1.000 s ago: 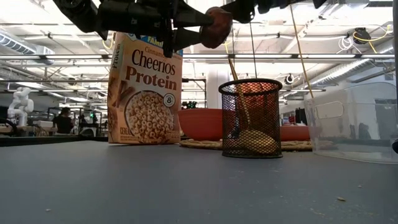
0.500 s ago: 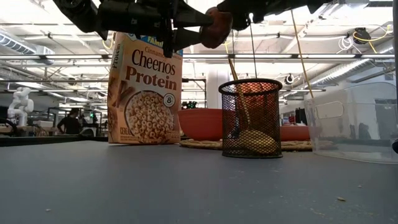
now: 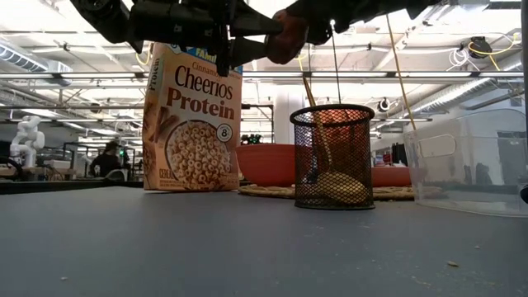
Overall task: Arrange a breakfast setting
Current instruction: Put the red apple on the top center of the brown woven mat
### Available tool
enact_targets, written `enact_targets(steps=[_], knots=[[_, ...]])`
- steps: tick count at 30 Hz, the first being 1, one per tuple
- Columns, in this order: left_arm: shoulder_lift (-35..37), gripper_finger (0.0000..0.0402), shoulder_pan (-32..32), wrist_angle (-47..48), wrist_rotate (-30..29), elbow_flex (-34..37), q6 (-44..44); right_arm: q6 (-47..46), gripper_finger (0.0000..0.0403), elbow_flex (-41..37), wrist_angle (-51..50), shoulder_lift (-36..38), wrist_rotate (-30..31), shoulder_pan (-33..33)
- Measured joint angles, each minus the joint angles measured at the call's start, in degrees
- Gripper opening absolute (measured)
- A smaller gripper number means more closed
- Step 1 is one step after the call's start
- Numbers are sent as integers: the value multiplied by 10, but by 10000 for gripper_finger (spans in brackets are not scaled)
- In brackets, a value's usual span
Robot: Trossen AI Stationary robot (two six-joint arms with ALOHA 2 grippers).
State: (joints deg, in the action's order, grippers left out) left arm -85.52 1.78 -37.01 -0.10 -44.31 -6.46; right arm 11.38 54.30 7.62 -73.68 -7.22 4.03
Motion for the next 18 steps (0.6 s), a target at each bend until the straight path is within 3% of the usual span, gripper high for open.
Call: enact_targets(steps=[14,18], knots=[[0,242,0,0,0,0,0,-2,391,0,-1,-13,0,0],[0,242,0,0,1,0,0,-5,366,0,-1,-13,0,0]])
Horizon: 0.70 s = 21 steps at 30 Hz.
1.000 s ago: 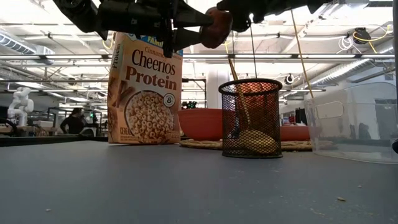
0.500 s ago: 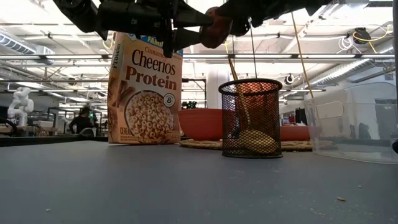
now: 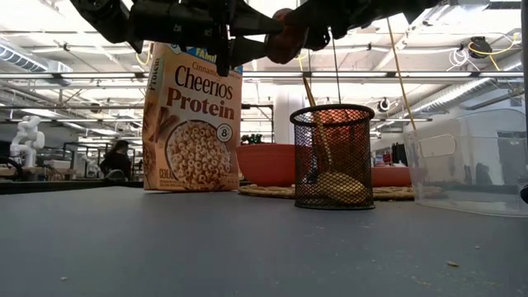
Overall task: Arrange a breakfast setting
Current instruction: Put the red apple on the top center of the brown woven mat
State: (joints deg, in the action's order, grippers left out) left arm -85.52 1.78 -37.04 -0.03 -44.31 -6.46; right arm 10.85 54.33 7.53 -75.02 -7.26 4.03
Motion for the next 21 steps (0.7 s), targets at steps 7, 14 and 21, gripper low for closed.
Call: enact_targets(steps=[7,14,21], knots=[[0,242,0,0,2,0,1,-13,286,0,5,0,1,0],[0,242,0,0,1,0,3,-12,257,0,9,0,0,0],[0,242,0,0,1,0,3,-12,265,0,9,0,0,0]])
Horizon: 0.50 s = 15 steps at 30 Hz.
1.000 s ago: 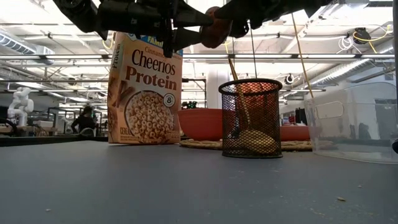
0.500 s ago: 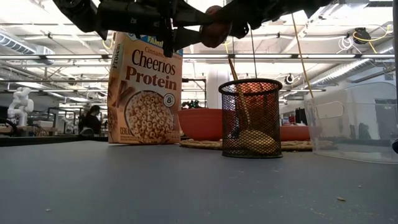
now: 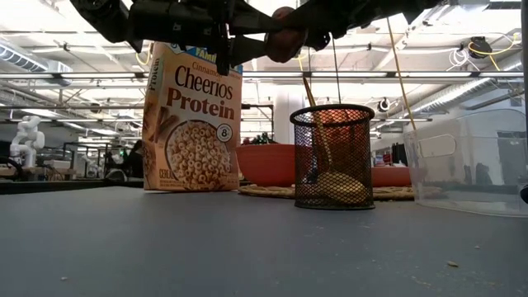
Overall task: Arrange a breakfast setting
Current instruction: Put the red apple on the top center of the brown woven mat
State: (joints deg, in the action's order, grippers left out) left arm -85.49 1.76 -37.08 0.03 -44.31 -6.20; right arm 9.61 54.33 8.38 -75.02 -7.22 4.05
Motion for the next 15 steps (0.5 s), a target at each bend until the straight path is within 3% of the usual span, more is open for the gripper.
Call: enact_targets(steps=[6,15], knots=[[0,250,0,0,0,0,0,0,262,0,0,0,0,0],[0,327,1,2,-1,0,-4,-6,262,0,0,0,-3,0]])
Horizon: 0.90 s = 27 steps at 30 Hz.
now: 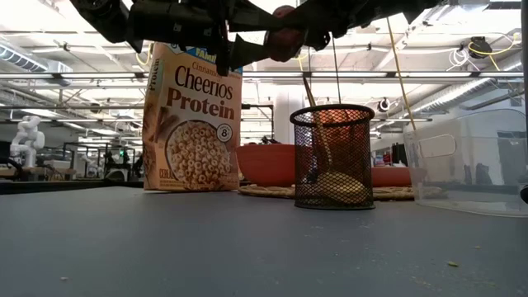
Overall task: Arrange a breakfast setting
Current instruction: Put the red apple on the top center of the brown woven mat
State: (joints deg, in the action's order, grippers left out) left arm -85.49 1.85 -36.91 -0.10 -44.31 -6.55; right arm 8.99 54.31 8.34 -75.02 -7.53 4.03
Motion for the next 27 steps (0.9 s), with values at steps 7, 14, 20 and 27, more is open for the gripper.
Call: enact_targets(steps=[7,14,20,27], knots=[[0,337,0,43,-2,-1,-12,-21,261,0,-27,13,2,1],[-1,337,0,113,4,-1,-42,-18,262,0,-39,50,1,2],[-1,337,-1,153,41,0,-66,-12,260,0,-47,84,3,31],[-1,337,-3,147,61,0,-75,-8,259,7,-43,90,4,103]])
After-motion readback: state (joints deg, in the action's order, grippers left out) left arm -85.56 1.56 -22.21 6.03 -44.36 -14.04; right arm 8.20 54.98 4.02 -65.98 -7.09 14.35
